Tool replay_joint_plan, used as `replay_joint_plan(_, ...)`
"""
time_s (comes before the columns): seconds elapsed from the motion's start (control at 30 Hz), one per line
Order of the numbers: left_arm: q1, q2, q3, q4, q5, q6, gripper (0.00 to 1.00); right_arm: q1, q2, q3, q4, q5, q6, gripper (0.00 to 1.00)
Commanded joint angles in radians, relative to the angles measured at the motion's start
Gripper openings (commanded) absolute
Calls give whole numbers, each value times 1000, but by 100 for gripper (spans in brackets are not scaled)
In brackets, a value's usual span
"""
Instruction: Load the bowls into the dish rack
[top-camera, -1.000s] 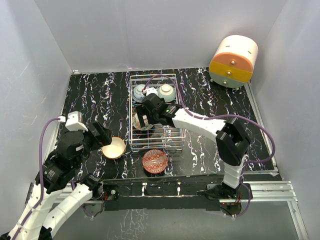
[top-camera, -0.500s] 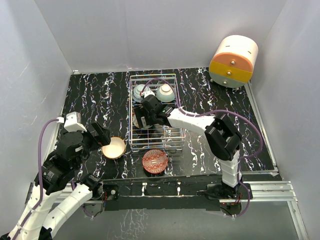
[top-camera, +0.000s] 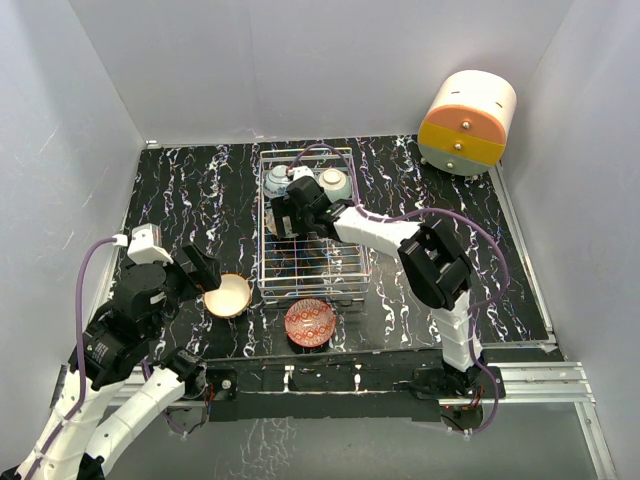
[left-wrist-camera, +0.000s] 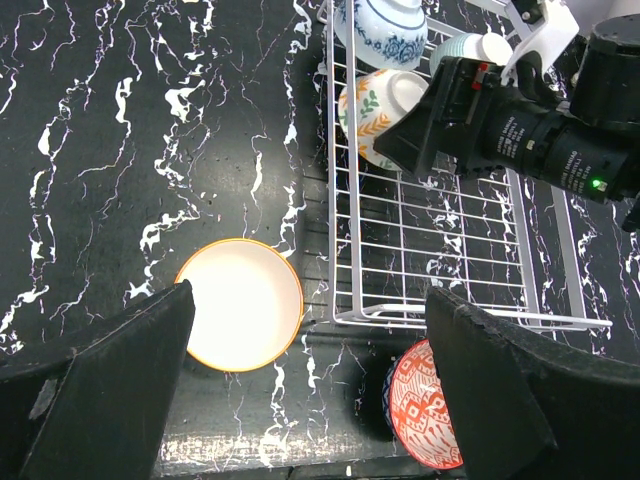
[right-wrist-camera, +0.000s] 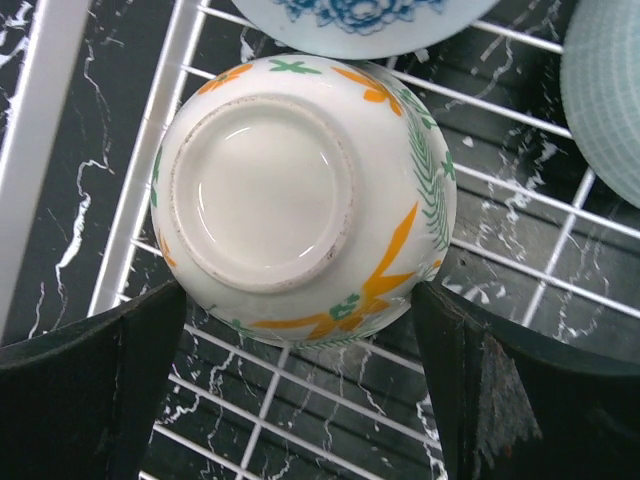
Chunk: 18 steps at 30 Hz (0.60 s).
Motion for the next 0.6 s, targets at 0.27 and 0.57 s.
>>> replay_joint_plan(0.27, -2, 8, 0, -1, -22, 11, 97, -3, 38, 88, 105, -60, -1, 99)
replay_joint_plan(0.57, -2, 25, -12, 13, -8, 9, 97, -3, -89, -27, 91, -114, -17, 99)
